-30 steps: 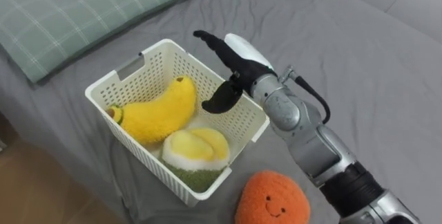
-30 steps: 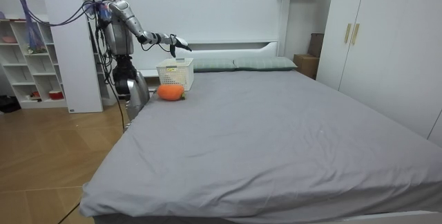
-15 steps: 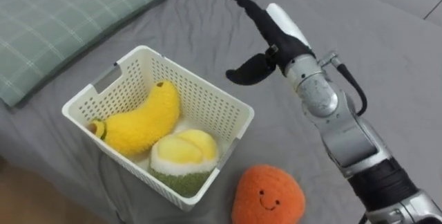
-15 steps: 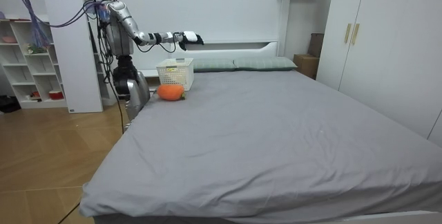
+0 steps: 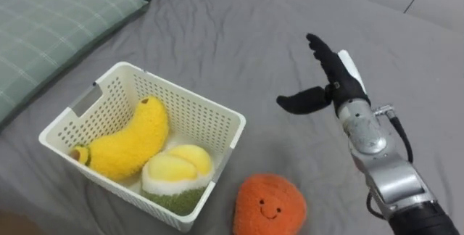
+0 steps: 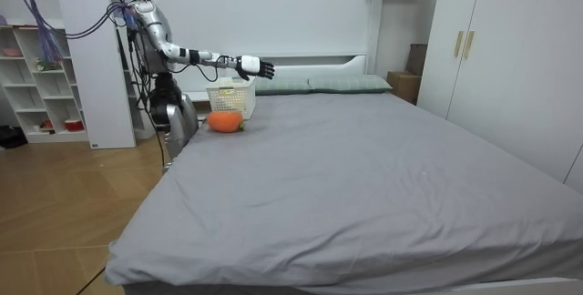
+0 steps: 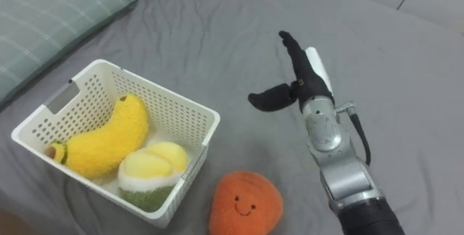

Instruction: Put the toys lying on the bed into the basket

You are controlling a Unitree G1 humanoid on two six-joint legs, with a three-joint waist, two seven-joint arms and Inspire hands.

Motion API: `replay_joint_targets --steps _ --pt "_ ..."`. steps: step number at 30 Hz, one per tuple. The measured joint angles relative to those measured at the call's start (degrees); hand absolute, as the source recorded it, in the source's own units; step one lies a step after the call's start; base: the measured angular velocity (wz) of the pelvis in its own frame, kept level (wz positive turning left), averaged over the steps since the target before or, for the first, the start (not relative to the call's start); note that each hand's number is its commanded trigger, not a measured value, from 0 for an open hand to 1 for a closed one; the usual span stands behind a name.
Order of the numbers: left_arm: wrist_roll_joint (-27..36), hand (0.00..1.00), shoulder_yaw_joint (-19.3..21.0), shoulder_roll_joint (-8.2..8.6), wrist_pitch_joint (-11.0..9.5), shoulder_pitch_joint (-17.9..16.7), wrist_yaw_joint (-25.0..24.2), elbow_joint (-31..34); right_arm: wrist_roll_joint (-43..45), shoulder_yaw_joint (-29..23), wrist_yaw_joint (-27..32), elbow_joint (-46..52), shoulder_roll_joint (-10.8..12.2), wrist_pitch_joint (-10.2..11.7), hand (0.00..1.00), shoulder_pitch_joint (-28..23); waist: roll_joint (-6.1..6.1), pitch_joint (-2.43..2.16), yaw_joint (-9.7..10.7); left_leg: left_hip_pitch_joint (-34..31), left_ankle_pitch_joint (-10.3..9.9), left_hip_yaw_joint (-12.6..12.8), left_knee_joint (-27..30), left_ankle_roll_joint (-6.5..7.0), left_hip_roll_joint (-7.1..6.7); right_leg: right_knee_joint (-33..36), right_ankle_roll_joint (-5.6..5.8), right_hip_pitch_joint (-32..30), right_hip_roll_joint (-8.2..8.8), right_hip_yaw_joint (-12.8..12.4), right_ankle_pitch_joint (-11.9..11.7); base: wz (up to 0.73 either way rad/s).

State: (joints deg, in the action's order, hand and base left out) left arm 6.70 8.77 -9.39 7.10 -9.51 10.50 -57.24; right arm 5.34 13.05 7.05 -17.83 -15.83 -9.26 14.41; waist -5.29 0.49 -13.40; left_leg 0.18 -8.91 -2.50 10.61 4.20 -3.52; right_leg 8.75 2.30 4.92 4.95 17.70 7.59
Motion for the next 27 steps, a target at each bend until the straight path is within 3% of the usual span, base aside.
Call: replay_joint_targets --steps 5,14,22,26,27 --pt "0.00 0.00 -0.20 0.15 0.07 0.23 0.02 0.07 0.00 0.00 -1.03 -2.35 0.28 -0.04 0.00 -1.90 0.59 -0.08 1.89 0.19 0.01 0.16 0.01 0.02 -0.02 0.12 0.02 -0.03 0.02 -0.27 0.00 -0.02" --pt "0.02 0.00 -2.35 1.16 0.62 -0.01 -0.04 2.26 1.87 3.58 -5.39 -5.09 1.11 -1.58 0.00 -2.65 0.35 -0.23 1.78 -0.09 -0.02 0.67 -0.17 0.07 0.10 0.32 0.03 -0.61 0.02 -0.14 -0.01 -0.02" --pt "0.37 0.00 -3.35 1.31 0.91 -0.07 0.26 2.17 5.77 7.05 -11.41 -9.85 3.54 -2.40 0.00 -2.76 0.03 -0.27 -1.13 -1.25 -0.01 0.69 0.07 0.07 0.09 0.16 0.02 -1.90 -0.01 -0.23 -0.01 0.00" --pt "0.45 0.00 -3.36 1.56 0.93 -0.36 0.28 2.10 7.70 7.71 -13.95 -10.20 5.15 -2.60 0.00 -2.76 -0.29 -0.08 -1.56 -2.14 -0.04 0.49 0.10 0.08 0.09 0.12 0.02 -2.30 0.01 0.15 -0.01 0.05" --pt "0.45 0.00 -3.36 1.60 0.92 -0.25 0.27 2.11 8.48 8.33 -14.81 -10.23 5.18 -2.61 0.00 -2.75 -0.56 -0.23 -1.91 -2.77 -0.03 0.48 0.15 0.08 0.09 0.12 0.02 -2.89 0.00 0.11 -0.02 0.04"
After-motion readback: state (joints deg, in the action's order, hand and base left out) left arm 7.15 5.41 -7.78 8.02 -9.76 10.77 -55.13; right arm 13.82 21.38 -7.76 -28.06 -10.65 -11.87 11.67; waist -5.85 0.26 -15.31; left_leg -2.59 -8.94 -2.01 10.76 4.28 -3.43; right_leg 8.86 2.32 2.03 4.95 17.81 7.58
